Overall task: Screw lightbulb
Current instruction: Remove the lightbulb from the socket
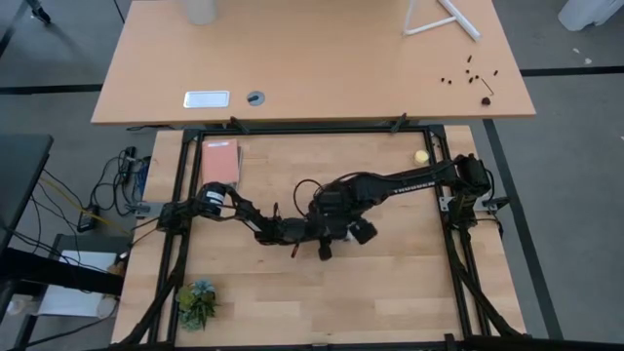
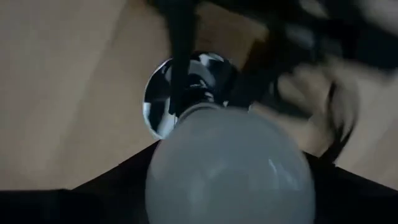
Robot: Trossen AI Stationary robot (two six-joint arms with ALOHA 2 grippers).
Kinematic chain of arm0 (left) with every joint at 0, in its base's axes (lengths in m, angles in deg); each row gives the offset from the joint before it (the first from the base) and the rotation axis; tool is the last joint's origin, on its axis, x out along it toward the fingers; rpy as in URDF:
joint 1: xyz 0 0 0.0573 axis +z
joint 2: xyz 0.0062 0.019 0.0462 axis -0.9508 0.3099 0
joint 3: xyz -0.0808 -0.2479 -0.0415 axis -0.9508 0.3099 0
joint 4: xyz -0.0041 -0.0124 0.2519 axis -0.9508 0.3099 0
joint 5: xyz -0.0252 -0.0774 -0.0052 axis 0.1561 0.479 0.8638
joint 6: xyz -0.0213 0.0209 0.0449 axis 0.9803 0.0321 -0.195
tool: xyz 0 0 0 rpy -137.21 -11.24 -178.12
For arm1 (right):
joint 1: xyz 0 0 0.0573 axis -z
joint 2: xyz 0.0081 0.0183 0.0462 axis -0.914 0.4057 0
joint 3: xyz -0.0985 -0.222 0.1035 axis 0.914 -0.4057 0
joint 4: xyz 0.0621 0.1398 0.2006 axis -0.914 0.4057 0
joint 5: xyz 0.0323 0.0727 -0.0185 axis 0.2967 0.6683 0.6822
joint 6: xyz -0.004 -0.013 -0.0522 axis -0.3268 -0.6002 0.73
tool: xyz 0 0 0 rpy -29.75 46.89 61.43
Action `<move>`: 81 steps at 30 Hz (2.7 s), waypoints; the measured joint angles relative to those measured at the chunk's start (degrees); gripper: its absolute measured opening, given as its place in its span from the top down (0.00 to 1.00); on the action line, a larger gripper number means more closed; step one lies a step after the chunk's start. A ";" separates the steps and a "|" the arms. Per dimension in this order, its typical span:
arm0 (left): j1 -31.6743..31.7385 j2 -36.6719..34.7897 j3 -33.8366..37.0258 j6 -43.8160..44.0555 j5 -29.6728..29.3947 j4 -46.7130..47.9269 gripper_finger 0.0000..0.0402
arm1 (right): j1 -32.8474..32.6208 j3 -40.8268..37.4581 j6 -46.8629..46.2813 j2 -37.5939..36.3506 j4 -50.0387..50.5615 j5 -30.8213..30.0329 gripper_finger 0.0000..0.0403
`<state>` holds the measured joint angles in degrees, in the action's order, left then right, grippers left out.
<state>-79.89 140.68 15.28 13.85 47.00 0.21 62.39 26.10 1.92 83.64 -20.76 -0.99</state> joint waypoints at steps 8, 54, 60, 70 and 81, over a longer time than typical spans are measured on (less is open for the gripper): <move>0.13 0.00 0.02 0.02 -0.72 0.02 0.57 | 0.59 0.02 22.16 0.00 -0.43 -2.02 0.30; 0.02 0.00 0.02 -0.15 0.26 0.02 0.57 | -3.37 -0.12 -81.75 0.00 0.16 -1.95 0.07; 0.04 0.01 0.02 -0.14 0.23 0.07 0.57 | -2.46 -3.56 -80.34 0.00 -4.29 0.83 0.07; 0.07 0.04 0.04 0.06 0.09 0.00 0.57 | -1.63 -4.61 -75.59 -0.20 -5.13 1.26 0.08; 0.07 0.04 0.04 0.05 -0.04 0.02 0.57 | -1.08 -4.66 -64.79 -0.11 -5.45 1.41 0.15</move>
<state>-79.83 140.72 15.32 13.90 46.96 0.23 61.31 21.45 -62.86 83.52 -26.21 0.42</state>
